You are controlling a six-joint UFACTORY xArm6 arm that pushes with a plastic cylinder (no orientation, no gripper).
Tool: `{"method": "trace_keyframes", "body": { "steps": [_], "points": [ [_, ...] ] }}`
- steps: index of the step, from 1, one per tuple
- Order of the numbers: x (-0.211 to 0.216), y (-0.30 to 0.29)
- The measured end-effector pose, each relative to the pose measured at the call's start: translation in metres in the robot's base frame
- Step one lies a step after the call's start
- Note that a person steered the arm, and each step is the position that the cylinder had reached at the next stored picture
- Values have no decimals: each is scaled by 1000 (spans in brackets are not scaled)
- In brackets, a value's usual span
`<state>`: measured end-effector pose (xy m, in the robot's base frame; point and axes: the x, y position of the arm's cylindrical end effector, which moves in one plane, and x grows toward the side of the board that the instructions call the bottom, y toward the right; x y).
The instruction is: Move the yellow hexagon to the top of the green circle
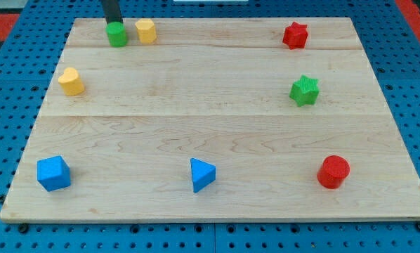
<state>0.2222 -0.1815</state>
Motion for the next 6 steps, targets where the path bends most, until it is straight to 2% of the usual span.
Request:
{"method": "trace_keyframes", "body": {
  "steps": [2,4,5,6],
  "points": [
    [54,52],
    [66,184],
    [47,189],
    [0,121]
  ]
}}
